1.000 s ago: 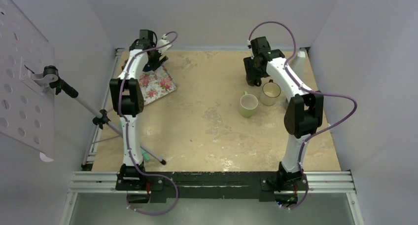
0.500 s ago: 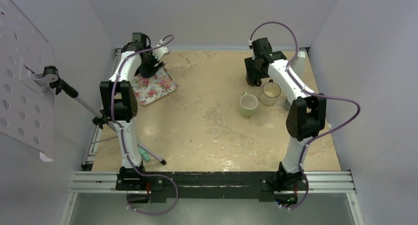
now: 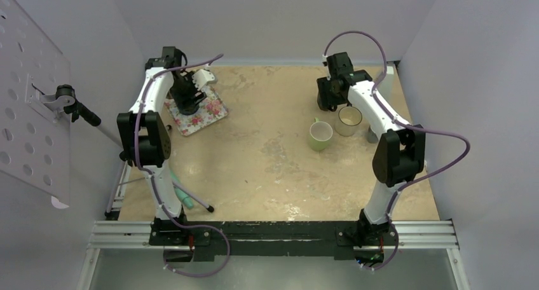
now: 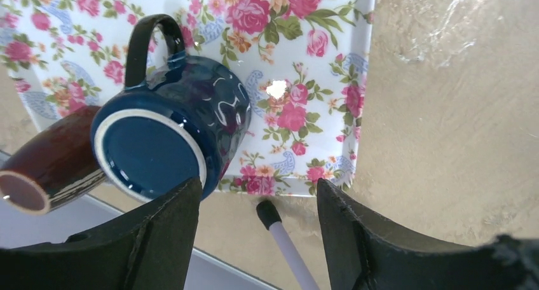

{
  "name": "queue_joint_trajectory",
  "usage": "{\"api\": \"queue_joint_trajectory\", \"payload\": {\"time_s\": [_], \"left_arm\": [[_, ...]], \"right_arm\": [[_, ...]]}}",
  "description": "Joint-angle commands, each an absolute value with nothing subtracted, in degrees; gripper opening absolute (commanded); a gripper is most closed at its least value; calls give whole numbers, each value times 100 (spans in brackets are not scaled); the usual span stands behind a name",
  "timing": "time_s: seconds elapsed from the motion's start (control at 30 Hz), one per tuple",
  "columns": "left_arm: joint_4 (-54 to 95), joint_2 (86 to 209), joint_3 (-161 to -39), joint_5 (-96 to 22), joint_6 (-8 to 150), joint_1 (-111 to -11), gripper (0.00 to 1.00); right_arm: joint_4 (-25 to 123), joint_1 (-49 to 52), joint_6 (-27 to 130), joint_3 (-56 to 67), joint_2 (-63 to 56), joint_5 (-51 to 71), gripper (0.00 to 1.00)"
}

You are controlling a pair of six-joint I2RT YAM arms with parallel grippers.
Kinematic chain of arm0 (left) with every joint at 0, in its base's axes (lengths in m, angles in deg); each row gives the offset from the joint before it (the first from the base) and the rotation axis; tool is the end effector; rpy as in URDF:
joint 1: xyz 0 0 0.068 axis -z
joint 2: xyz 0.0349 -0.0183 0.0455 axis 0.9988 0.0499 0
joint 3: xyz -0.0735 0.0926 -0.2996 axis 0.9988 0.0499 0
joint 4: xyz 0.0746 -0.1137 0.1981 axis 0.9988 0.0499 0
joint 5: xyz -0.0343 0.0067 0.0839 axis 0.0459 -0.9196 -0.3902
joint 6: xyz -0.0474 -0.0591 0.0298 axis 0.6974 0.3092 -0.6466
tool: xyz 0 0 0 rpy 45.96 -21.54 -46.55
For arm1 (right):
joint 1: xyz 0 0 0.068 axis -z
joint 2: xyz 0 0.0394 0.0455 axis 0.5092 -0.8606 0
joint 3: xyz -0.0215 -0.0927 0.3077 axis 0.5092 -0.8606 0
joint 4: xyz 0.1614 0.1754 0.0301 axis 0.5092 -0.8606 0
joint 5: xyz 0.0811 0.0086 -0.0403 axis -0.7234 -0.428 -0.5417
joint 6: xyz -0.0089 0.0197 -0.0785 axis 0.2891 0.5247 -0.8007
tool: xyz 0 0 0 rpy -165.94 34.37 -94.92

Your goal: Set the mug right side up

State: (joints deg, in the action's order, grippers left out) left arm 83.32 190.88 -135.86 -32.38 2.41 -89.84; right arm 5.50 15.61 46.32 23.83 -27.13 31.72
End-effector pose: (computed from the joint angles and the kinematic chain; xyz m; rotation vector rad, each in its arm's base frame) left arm 0.4465 0.0052 0.2718 1.3018 2.4193 -0.0461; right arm 0.4036 0.0904 0.3174 -0.1982 2.4918 -0.1905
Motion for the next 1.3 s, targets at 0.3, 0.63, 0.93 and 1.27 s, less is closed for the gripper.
{"api": "queue_joint_trajectory", "payload": {"time_s": [0.3,0.63,0.93,1.27], "left_arm": [[8317,19493,-15363,-3923,1166,-8385,82],[7605,20888,-16079,-5489,943,-8180,98],[7761,21264,-15957,-5628,-8,-8187,86],[8504,21117,-15897,-5063,131,-8193,26]], "right_arm": [[774,1534,4818,2113,-2111,3155,68],[768,1492,4851,1922,-2017,2946,68],[769,1440,4889,1854,-1945,2990,68],[813,1435,4840,1727,-1859,3070,68]]}}
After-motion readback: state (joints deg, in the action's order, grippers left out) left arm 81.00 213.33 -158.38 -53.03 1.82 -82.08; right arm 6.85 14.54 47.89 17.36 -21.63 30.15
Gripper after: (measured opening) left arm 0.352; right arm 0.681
